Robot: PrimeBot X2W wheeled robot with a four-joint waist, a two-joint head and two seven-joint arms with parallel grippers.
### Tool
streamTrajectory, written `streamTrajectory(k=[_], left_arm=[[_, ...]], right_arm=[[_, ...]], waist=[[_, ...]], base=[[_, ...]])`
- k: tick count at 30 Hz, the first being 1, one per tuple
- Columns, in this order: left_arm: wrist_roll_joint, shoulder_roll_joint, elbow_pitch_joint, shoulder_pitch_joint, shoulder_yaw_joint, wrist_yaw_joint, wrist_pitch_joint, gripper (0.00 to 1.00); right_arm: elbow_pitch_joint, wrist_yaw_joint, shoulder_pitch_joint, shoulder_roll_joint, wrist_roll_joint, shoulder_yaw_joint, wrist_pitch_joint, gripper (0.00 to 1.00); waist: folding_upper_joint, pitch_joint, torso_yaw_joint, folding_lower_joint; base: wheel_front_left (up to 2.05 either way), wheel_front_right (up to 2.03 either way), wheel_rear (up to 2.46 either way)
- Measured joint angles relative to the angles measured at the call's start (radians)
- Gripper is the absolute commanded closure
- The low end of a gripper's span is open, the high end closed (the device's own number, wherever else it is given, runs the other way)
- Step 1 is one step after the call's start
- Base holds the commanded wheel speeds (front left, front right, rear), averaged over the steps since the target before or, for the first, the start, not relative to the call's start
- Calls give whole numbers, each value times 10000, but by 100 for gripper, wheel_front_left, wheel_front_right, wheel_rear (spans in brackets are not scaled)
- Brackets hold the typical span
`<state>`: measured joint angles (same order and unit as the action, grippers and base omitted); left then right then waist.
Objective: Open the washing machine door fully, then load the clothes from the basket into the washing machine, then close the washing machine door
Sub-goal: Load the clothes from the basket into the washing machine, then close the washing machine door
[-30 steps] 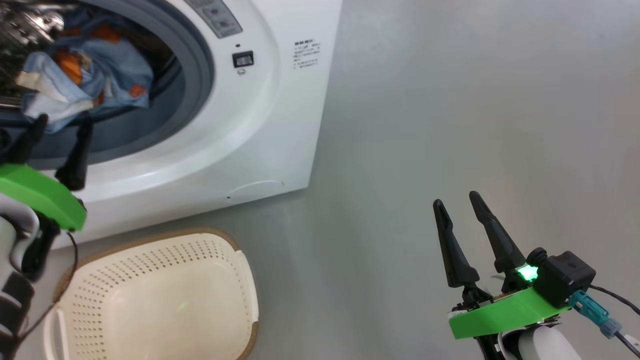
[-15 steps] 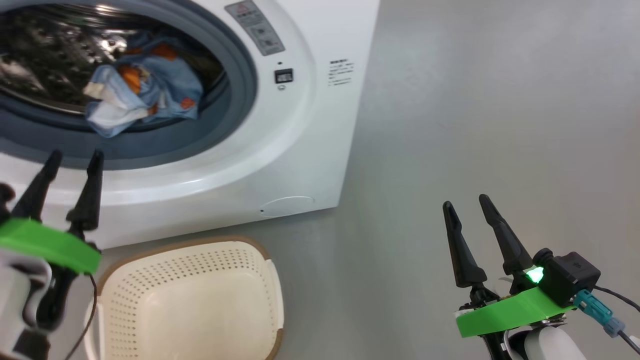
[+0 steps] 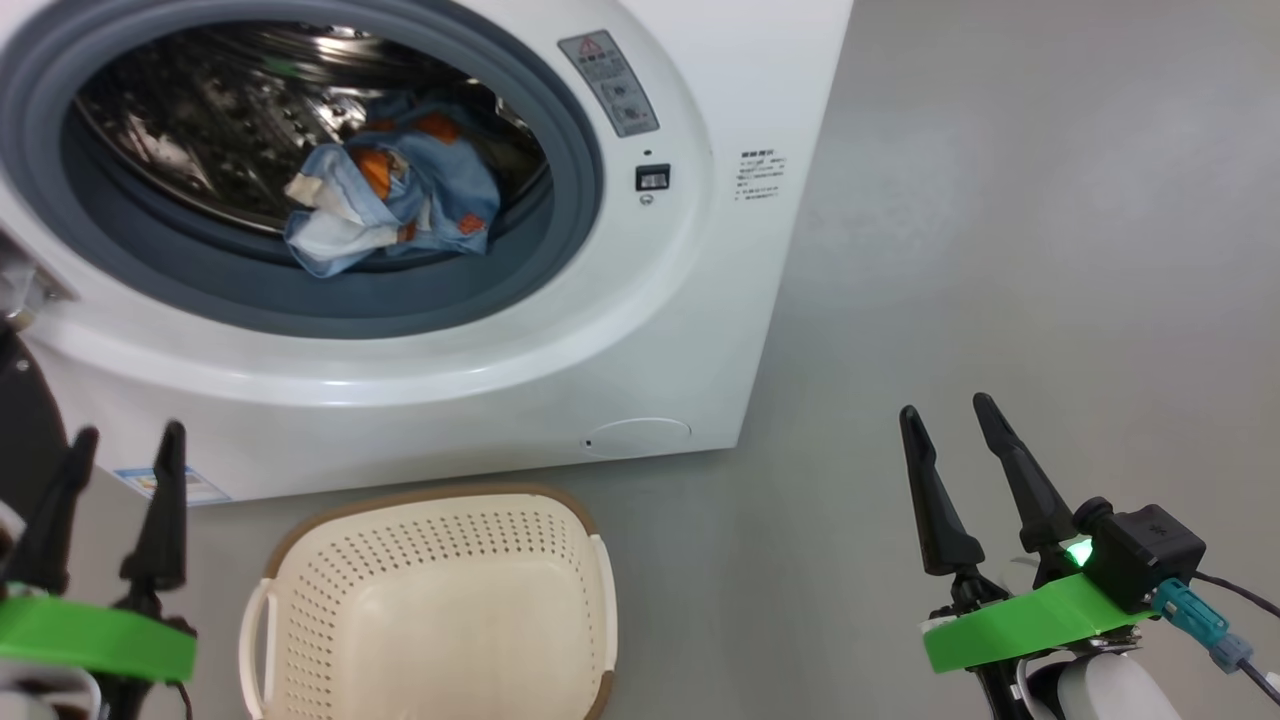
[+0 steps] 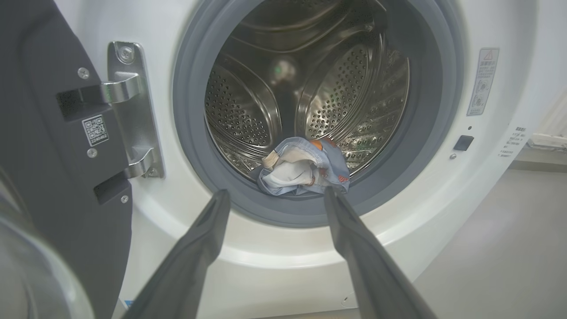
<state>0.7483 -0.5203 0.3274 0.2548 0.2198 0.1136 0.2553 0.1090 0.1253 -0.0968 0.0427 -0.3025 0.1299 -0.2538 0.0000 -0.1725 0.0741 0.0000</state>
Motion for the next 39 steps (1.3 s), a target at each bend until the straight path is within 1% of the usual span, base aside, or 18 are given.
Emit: streamTrajectory(k=[5,10,16,22,39], left_arm=[[-313,318,-662,-796,-430,-2,0,0],[-554,508,-1057,-1352,-573,-17,0,0],[-884,765,-1517,-1977,-938,-180,0,0],[-1221,1081,-1687,-2275,-1160,-188,0,0],[-1465,1346,-1620,-2375,-1273,-161,0,0]], right_arm=[[40,0,4,2,44,-50,0,0],[113,0,28,40,38,-54,-2,0],[146,0,84,242,-69,-54,-2,0],[138,0,91,290,-136,-52,0,0],[107,0,93,466,-163,-52,0,0]], waist=[[0,265,-158,-1],[0,490,-230,0],[0,766,-245,0],[0,869,-179,1],[0,980,5,0]], base=[[0,0,0],[0,0,0],[0,0,0],[0,0,0],[0,0,0]])
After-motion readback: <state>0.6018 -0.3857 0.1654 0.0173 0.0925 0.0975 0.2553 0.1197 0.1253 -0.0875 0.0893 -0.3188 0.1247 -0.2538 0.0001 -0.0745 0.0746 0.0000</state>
